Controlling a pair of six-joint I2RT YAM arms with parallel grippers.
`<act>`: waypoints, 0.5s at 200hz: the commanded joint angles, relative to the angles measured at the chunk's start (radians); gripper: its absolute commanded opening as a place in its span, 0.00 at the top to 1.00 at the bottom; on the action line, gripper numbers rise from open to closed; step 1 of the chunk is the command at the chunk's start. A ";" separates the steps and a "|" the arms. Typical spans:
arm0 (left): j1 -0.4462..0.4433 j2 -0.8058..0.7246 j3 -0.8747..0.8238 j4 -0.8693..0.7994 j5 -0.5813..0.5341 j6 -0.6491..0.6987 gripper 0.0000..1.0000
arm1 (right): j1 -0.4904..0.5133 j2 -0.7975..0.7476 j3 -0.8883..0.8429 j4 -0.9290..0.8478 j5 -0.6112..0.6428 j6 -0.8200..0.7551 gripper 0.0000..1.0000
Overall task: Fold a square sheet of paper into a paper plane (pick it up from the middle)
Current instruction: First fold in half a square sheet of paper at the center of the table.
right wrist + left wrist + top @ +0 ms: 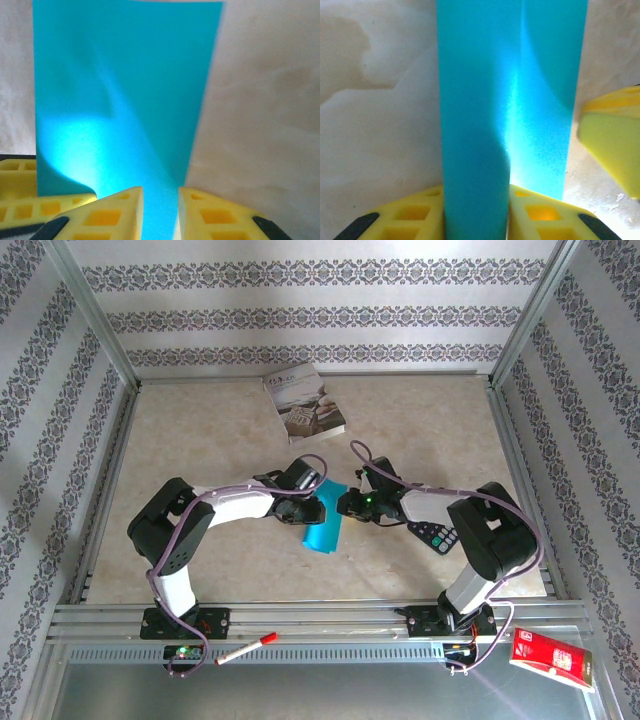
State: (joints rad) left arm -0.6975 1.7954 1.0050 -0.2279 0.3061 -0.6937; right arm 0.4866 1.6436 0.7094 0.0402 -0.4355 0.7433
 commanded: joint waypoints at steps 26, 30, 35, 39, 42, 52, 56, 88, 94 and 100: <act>0.018 -0.034 -0.058 0.101 0.102 -0.046 0.75 | -0.050 -0.090 -0.008 -0.178 -0.004 -0.129 0.70; 0.018 -0.037 -0.061 0.102 0.102 -0.048 0.76 | -0.053 -0.094 -0.008 -0.183 -0.006 -0.134 0.70; 0.019 -0.039 -0.066 0.109 0.103 -0.051 0.76 | -0.058 -0.096 -0.008 -0.192 -0.009 -0.141 0.69; 0.019 -0.043 -0.070 0.113 0.103 -0.053 0.77 | -0.060 -0.098 -0.008 -0.195 -0.012 -0.145 0.69; 0.021 -0.045 -0.075 0.119 0.105 -0.056 0.77 | -0.061 -0.099 -0.006 -0.199 -0.013 -0.147 0.69; 0.022 -0.053 -0.094 0.138 0.105 -0.068 0.79 | -0.063 -0.101 -0.003 -0.207 -0.020 -0.157 0.68; 0.025 -0.056 -0.100 0.147 0.110 -0.073 0.79 | -0.063 -0.101 -0.001 -0.209 -0.024 -0.159 0.67; 0.033 -0.073 -0.147 0.205 0.126 -0.110 0.83 | -0.062 -0.089 0.015 -0.217 -0.029 -0.170 0.67; 0.035 -0.073 -0.154 0.214 0.134 -0.114 0.84 | -0.062 -0.087 0.020 -0.218 -0.029 -0.170 0.66; 0.034 -0.074 -0.158 0.220 0.138 -0.118 0.85 | -0.062 -0.083 0.025 -0.221 -0.028 -0.171 0.66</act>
State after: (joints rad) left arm -0.6739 1.7470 0.8730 -0.0727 0.4088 -0.7715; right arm 0.4278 1.5600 0.7097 -0.1474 -0.4465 0.6029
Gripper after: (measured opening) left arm 0.165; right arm 0.335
